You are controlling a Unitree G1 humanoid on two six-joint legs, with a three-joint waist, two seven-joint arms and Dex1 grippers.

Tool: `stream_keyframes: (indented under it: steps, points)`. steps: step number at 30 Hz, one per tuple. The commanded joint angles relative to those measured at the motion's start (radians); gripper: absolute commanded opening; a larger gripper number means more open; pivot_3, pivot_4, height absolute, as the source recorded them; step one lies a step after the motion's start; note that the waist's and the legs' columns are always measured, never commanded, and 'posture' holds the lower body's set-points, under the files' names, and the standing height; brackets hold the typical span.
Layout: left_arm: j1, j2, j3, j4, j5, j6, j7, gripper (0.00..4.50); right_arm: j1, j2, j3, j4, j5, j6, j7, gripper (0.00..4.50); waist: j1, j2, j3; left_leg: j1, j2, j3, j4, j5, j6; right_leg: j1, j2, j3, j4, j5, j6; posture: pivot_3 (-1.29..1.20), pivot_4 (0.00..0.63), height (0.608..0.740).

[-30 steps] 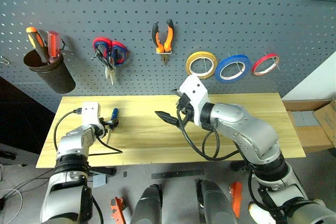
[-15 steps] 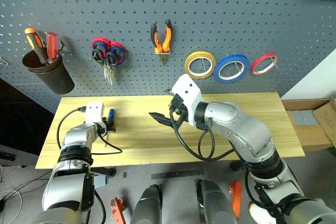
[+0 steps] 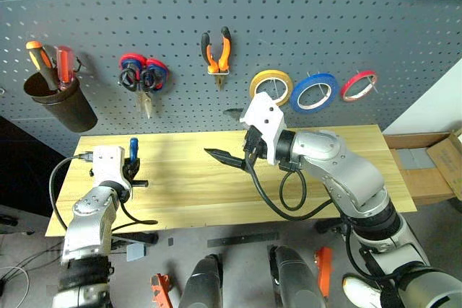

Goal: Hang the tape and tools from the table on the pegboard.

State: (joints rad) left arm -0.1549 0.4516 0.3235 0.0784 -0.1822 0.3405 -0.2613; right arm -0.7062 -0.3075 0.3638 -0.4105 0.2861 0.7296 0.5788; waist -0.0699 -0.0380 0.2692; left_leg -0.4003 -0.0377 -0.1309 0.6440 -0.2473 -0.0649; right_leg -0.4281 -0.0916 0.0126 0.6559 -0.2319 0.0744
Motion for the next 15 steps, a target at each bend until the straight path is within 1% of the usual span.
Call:
stream_keyframes:
  steps: [1, 4, 8, 11, 15]
  points:
    - [0.068, -0.015, 0.065, -0.212, -0.019, -0.078, 0.031, 0.50, -0.007, -0.016, -0.055, -0.057, 0.057, -0.049, 0.078, 4.50, 0.009, 0.000, 0.000, 0.000, 0.000, 0.000, 0.000, 0.000, 0.000, 0.000, 0.000, 0.000, 0.000, 0.000, 0.000, -0.04, 0.191, 0.740]
    - [0.086, -0.011, 0.095, -0.313, 0.002, -0.119, 0.068, 0.50, 0.001, -0.042, -0.073, -0.082, 0.105, -0.062, 0.146, 4.50, 0.018, -0.001, -0.001, 0.000, 0.000, 0.000, 0.000, 0.000, 0.000, 0.000, 0.000, 0.000, 0.000, 0.000, 0.000, -0.02, 0.179, 0.740]
    - [0.043, 0.019, 0.144, -0.429, 0.021, -0.159, 0.115, 0.50, -0.006, -0.067, -0.088, -0.063, 0.108, -0.085, 0.178, 4.50, 0.035, -0.004, -0.005, 0.000, 0.000, 0.000, 0.001, 0.000, 0.000, 0.001, 0.001, -0.001, 0.000, 0.000, 0.000, -0.01, 0.167, 0.740]
    - [-0.020, 0.044, 0.172, -0.455, 0.004, -0.144, 0.131, 0.50, -0.017, -0.073, -0.097, -0.037, 0.098, -0.103, 0.187, 4.50, 0.040, -0.004, -0.013, 0.000, 0.000, 0.000, 0.001, 0.000, 0.000, 0.002, 0.001, -0.001, 0.000, 0.000, 0.000, 0.00, 0.159, 0.740]
    - [-0.155, 0.096, 0.207, -0.405, -0.024, -0.137, 0.144, 0.50, -0.036, -0.066, -0.103, -0.001, 0.083, -0.125, 0.182, 4.50, 0.041, -0.006, -0.018, 0.001, 0.000, 0.000, 0.001, 0.000, 0.000, 0.003, 0.001, -0.002, 0.000, 0.000, 0.000, 0.00, 0.154, 0.740]
